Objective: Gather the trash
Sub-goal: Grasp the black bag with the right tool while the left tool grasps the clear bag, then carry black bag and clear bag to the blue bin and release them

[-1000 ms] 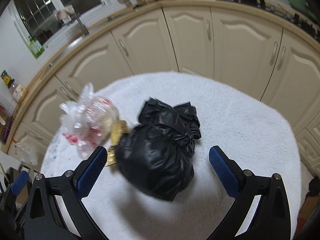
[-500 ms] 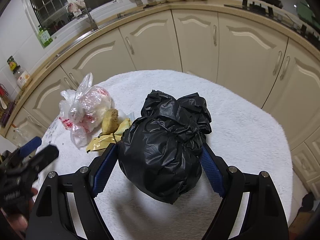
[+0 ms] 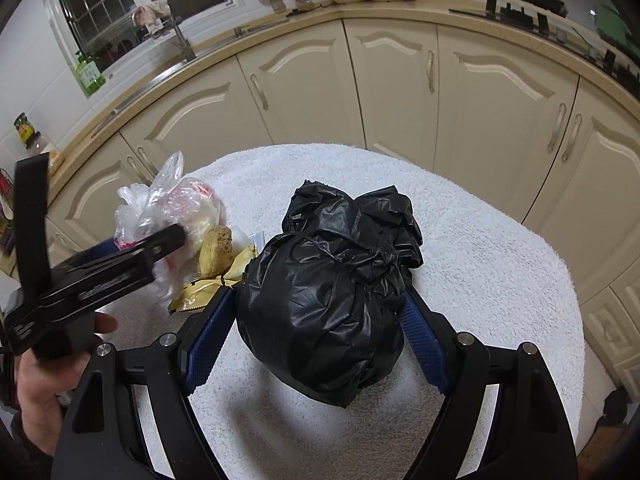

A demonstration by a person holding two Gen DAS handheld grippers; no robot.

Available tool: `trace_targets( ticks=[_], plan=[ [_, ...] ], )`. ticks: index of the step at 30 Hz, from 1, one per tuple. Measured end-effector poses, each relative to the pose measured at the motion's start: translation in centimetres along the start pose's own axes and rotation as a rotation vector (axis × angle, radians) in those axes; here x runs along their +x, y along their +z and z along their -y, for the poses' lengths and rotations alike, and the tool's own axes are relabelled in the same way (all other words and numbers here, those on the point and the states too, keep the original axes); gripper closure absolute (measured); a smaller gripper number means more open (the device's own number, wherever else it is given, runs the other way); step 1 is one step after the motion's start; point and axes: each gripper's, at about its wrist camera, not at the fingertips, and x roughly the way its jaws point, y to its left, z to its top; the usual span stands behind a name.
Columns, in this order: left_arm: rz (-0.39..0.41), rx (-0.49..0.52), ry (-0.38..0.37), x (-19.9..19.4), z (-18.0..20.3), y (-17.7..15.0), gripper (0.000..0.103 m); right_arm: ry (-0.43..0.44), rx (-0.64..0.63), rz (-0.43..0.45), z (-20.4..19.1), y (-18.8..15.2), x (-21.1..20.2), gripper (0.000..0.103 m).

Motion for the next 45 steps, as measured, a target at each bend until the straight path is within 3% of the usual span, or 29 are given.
trace_targets(
  ticks=[2,4,12,24,36,45],
  plan=[
    [0.002,-0.008,-0.03,0.3,-0.2,0.0,0.059,0.001,0.0,0.001,0.1,-0.1,-0.1,0.02],
    [0.009,-0.013,-0.053,0.3,-0.3,-0.2,0.062,0.001,-0.001,-0.001,0.0,-0.2,-0.2,0.02],
    [0.0,-0.033,-0.085,-1.7,-2.1,-2.1,0.064,0.015,0.005,0.003,-0.2,-1.2,-1.5,0.02],
    [0.07,-0.005,-0.074,-10.0,-0.8,-7.1,0.064,0.032,0.018,0.058,-0.1,-4.2,-6.7,0.02],
    [0.179,0.099,-0.152,-19.6,5.8,-11.0,0.064,0.025,0.049,0.198,1.9,-7.1,-15.6,0.02],
    [0.212,0.218,-0.257,-22.6,13.5,-12.7,0.064,-0.019,0.124,0.329,6.6,-9.1,-23.1,0.02]
  ],
)
